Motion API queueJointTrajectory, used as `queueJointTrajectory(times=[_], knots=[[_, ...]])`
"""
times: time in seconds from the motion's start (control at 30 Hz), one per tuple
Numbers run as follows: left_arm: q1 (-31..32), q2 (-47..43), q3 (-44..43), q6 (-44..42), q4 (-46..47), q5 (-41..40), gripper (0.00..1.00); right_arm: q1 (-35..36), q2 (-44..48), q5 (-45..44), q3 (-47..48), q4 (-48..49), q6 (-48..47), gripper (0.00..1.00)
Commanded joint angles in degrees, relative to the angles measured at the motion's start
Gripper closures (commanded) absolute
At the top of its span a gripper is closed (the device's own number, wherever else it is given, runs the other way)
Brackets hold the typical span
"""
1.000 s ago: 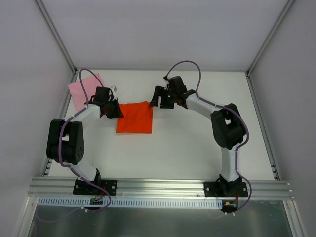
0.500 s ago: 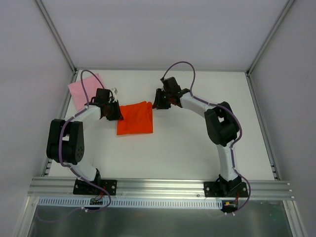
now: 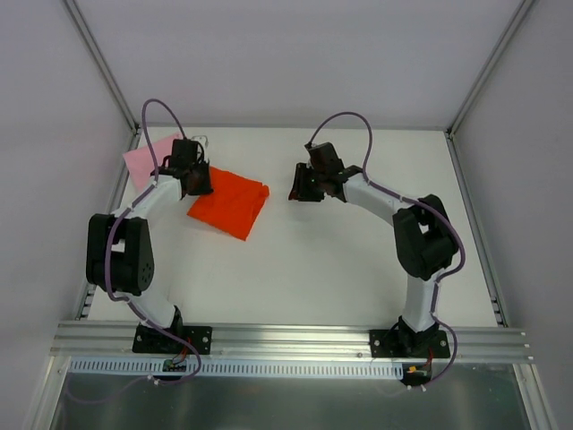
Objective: Fold and stack the t-shirts
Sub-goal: Put the neatly folded tshirt into the corner of the board with the left arm
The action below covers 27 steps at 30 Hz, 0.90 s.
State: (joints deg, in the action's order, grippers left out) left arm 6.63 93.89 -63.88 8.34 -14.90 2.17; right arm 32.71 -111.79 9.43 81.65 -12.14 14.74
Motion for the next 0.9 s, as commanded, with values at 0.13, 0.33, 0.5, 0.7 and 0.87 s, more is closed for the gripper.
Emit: queueJointTrajectory(times=[0.13,0.33,0.5,0.7,0.87], knots=[[-2.15,10.69,-20.11,-7.2,1.98,-6.83,1.0,-1.5,6.93,-2.49,-1.58,-0.6,-2.26,0.6],[-7.85,15.71,-27.69,-2.37,-0.3,-11.13,1.0,-2.91,9.39,-4.15,-3.07,-1.83,-3.67,0.6],[-12.51,17.03,-30.51,0.01,-0.31,-14.2,1.0,-3.18,9.66,-4.6,-3.95,-2.01,-3.41,0.6],[-13.14,16.15,-30.34,1.77,2.94,-22.46,1.0,-3.27,8.52,-2.58,-4.21,-1.13,-1.39,0.6],[-14.62,16.5,-31.13,4.75,3.3,-28.98,1.0,-3.27,8.16,-2.05,-4.74,-0.78,-1.03,0.61]])
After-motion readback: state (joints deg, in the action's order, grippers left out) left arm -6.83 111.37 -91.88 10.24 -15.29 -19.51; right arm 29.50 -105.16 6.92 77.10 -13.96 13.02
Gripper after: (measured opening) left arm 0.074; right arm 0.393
